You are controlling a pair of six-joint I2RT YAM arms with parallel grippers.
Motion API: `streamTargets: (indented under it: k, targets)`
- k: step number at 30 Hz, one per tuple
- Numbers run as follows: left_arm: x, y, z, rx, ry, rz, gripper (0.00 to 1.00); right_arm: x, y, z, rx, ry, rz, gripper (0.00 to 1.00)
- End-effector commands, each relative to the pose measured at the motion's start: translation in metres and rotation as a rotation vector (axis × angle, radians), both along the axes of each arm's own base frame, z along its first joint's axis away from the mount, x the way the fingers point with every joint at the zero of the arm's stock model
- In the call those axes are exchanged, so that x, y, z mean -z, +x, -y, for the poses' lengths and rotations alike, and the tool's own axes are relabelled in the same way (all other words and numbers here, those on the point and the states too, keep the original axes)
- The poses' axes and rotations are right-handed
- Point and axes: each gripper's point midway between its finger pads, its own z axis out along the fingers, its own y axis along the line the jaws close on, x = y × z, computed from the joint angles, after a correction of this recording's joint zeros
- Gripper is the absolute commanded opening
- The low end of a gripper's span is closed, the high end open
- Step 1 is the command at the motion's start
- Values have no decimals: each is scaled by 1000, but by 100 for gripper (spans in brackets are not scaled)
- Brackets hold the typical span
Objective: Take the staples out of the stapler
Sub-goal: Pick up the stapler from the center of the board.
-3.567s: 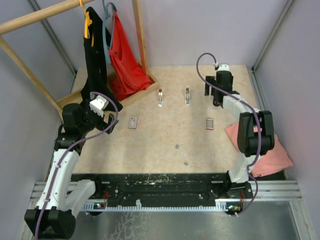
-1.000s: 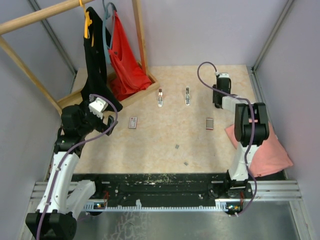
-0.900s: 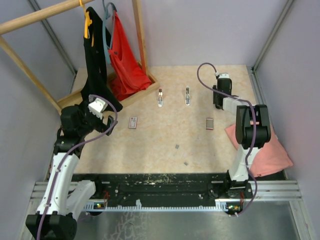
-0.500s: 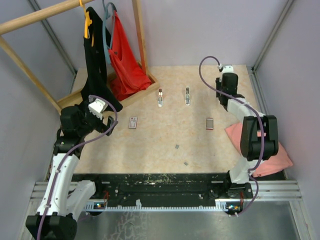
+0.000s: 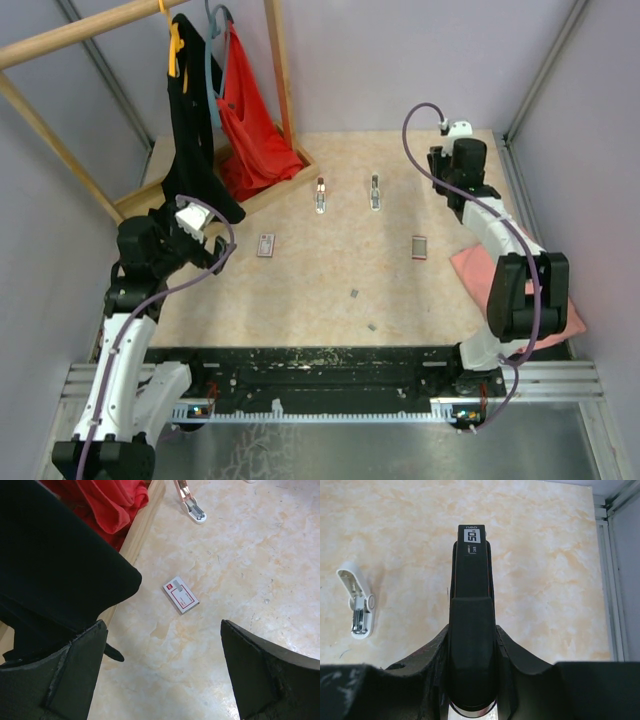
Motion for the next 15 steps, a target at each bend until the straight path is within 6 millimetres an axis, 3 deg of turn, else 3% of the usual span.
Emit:
streamTargets:
  k: [1, 8, 15]
  targets:
    - [-6, -2, 11, 86, -4, 30, 99, -99, 2, -11, -64, 49, 236, 0]
    - [-18, -8, 33, 266, -7, 21, 99, -105, -26, -29, -221, 3, 237, 0]
    - [-35, -7, 48, 384, -23, 43, 99, -117, -65, -67, -440, 42, 250, 0]
